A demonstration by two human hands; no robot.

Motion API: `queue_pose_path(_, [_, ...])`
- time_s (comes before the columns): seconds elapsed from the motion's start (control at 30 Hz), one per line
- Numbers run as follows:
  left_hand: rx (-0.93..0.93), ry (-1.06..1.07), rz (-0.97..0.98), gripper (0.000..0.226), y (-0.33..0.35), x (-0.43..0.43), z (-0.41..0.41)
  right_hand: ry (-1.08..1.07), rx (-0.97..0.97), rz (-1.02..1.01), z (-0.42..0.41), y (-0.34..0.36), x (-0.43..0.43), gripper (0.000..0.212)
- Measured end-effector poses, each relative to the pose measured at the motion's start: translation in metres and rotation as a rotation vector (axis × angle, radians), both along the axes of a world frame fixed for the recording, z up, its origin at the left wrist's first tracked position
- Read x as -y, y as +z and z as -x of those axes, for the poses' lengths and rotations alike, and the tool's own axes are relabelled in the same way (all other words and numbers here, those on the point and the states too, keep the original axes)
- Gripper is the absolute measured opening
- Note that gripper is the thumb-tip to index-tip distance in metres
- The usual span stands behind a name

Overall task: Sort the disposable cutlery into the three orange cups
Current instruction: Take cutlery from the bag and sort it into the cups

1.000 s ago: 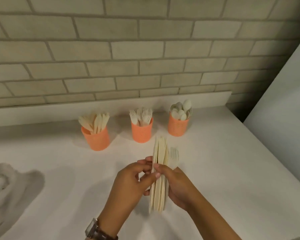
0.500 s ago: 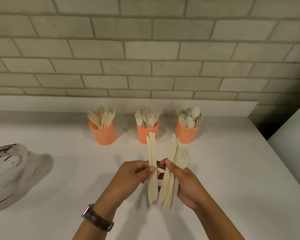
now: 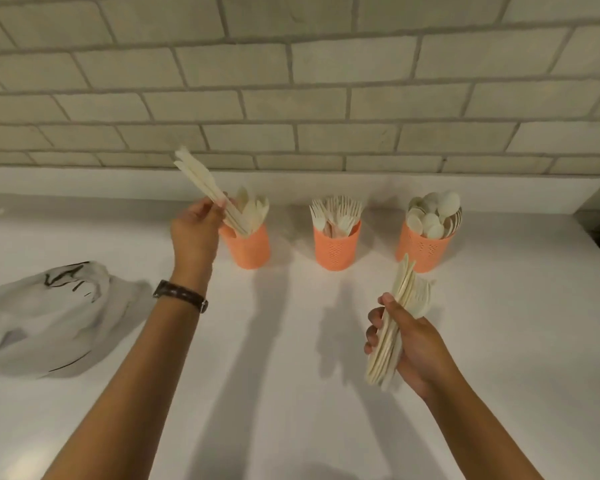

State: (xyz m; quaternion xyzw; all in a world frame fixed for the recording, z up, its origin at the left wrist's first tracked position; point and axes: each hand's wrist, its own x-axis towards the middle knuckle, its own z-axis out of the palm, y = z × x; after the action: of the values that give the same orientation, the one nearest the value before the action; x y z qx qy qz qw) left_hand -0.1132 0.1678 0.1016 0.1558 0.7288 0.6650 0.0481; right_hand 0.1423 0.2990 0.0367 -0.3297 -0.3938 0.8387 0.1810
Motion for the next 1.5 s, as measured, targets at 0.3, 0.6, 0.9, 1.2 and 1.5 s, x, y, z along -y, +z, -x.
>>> queue_pose_path(0.3, [0.176,0.112,0.271,0.033,-0.062,-0.030,0.053,0.016,-0.003,-0.010,-0.001,0.002,0.003,0.014])
queue_pose_path(0.6, [-0.030,0.019,0.317,0.036,-0.040,-0.025,-0.041,0.100,-0.078,-0.074,-0.007,0.010,0.009,0.028])
queue_pose_path(0.9, [0.118,-0.581,0.307,0.009,-0.029,-0.010,-0.161,0.192,-0.071,-0.300,-0.010,0.010,0.021,0.038])
queue_pose_path(1.2, [0.097,-0.564,0.302,0.009,-0.022,-0.008,-0.170,0.256,-0.067,-0.256,-0.008,0.018,0.033,0.036])
queue_pose_path(1.5, [0.320,-0.562,0.168,0.013,-0.023,-0.006,-0.157,0.190,-0.013,-0.237,-0.008,0.020,0.032,0.034])
